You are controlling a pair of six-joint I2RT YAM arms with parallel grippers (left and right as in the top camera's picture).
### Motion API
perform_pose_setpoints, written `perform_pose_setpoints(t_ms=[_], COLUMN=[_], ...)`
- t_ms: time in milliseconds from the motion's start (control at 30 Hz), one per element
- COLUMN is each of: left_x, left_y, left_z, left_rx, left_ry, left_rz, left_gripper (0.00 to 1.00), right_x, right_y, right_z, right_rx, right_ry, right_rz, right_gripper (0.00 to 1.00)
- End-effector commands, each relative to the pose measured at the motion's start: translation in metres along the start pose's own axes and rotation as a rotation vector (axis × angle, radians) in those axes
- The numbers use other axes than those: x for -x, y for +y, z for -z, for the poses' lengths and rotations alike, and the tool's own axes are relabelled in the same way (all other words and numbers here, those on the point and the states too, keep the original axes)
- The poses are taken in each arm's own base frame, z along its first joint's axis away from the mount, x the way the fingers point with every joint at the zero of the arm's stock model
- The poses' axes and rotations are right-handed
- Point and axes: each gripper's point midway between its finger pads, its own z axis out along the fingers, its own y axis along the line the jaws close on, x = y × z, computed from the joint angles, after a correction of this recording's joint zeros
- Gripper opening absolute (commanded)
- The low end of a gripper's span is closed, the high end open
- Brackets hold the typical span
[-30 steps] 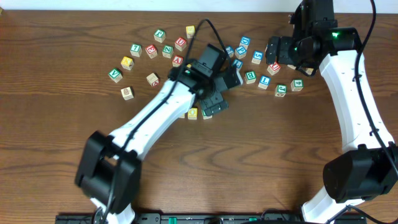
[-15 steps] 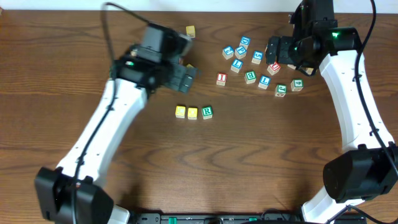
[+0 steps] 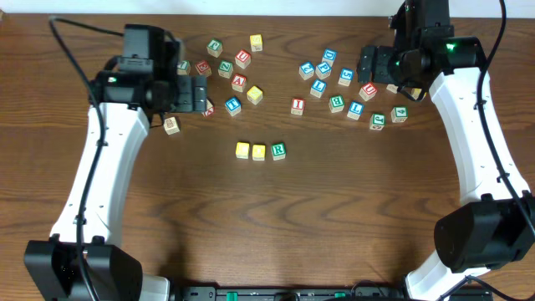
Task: Spell out CORL
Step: 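Open the left gripper and retract the left arm to the upper left, then move the right gripper to the blue-bordered L block and grasp it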
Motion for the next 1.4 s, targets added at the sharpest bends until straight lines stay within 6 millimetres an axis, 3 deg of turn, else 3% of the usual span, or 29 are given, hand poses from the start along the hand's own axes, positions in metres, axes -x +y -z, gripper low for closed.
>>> perform_pose_setpoints(t_ms=[0, 133, 300, 500, 767, 1367], left_x=[0.007, 0.008, 0.007, 0.006, 0.006, 0.005], left_y=[0.008, 0.013, 0.013, 0.013, 0.013, 0.013], left_z=[0.012, 0.012, 0.012, 0.011, 0.01, 0.01], left_rx=[0.008, 0.014, 0.014, 0.014, 0.014, 0.014], left_ry=[-0.03, -0.032, -0.031, -0.026, -0.025, -0.023], left_rz=[0.047, 0.056, 0.056, 0.057, 0.057, 0.057], left_gripper=[0.98, 0.98, 0.98, 0.98, 0.98, 0.98], right_x=[0.0, 0.0, -0.006, -0.022, -0.042, -0.083], right_y=[0.001, 0.001, 0.005, 0.015, -0.011, -0.028], right_z=[0.0, -0.001, -0.014, -0.056, -0.103, -0.164], right_rx=[0.0, 0.001, -0.001, -0.022, -0.177, -0.256], right_ry=[-0.002, -0.001, 0.03, 0.109, 0.179, 0.314], right_rz=[0.016, -0.009, -0.117, -0.114, -0.243, -0.28], right_gripper=[0.99, 0.99, 0.9, 0.78, 0.64, 0.63])
